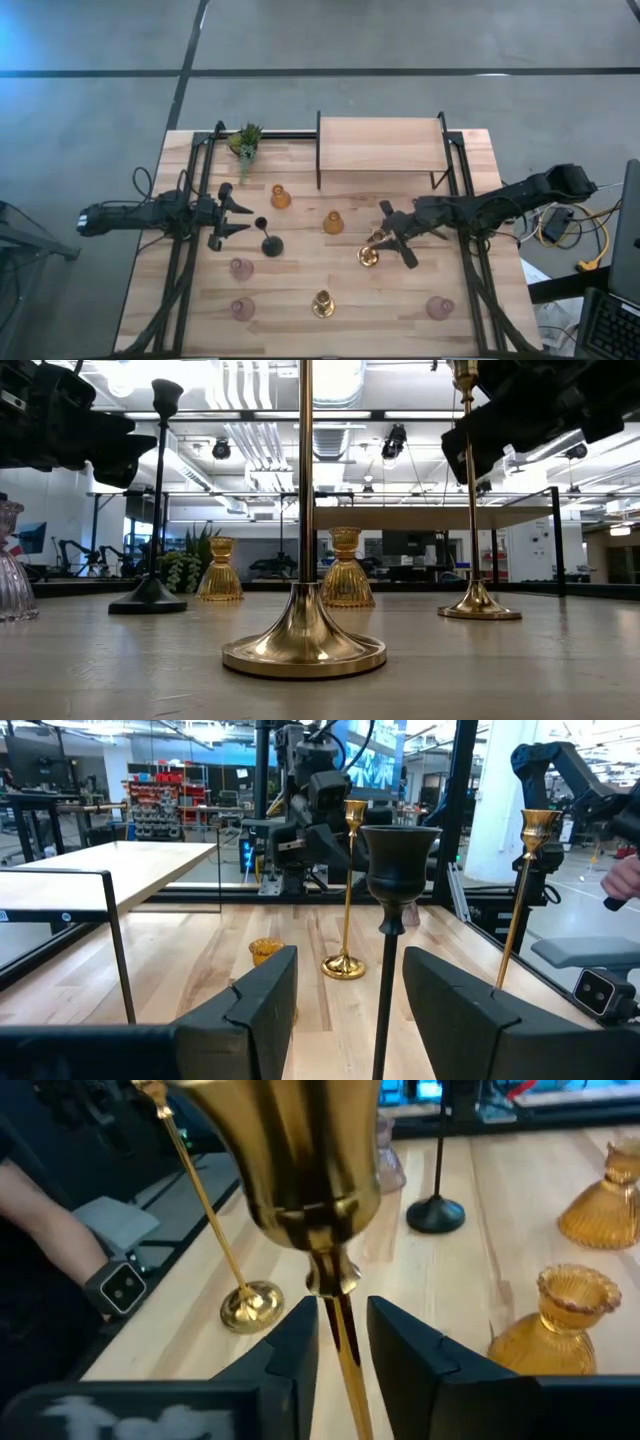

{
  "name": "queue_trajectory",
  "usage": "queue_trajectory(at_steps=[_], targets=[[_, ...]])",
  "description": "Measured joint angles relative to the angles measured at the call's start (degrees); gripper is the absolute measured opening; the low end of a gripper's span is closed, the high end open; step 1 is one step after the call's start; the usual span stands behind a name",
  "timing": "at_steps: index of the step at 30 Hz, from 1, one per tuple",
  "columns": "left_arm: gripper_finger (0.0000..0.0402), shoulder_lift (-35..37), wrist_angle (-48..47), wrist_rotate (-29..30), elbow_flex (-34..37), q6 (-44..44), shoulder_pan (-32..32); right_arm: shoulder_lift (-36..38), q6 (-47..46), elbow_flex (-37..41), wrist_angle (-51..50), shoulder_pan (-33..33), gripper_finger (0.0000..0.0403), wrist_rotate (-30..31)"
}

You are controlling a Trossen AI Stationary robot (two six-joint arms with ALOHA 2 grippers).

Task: Pick & Place candle stick holders
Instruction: Put the top gold candle holder on the shelf

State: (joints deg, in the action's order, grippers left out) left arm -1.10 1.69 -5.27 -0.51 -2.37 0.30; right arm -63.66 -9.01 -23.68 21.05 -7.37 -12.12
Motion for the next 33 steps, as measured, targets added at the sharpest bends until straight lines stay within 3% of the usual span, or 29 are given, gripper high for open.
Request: queue_trajectory(at_steps=[7, 12, 17, 23, 26, 33], targets=[[0.0188, 0.0, 0.0, 0.0, 0.0, 0.0, 0.0, 2.8, 0.2, -1.7, -3.7, 0.0, 0.0018, 0.1], [0.0188, -0.1, 0.0, 0.0, 0.0, 0.0, 0.0, 4.5, -0.2, -4.4, -7.8, 0.0, 0.0014, 0.1], [0.0188, -0.2, 0.0, 0.0, 0.0, 0.0, 0.0, 5.1, 0.5, -11.3, -19.1, 0.2, 0.0013, 0.7], [0.0188, -0.2, 0.0, 0.0, 0.0, 0.0, 0.0, 4.0, 8.5, -23.1, -37.0, 0.8, 0.0013, 11.2], [0.0188, -0.2, 0.0, 0.0, 0.0, 0.0, 0.0, 4.0, 9.6, -27.3, -42.0, 3.2, 0.0012, 14.0], [0.0188, -0.2, 0.0, 0.0, 0.0, 0.0, 0.0, 4.4, 11.1, -33.7, -49.2, 12.8, 0.0012, 12.8]])
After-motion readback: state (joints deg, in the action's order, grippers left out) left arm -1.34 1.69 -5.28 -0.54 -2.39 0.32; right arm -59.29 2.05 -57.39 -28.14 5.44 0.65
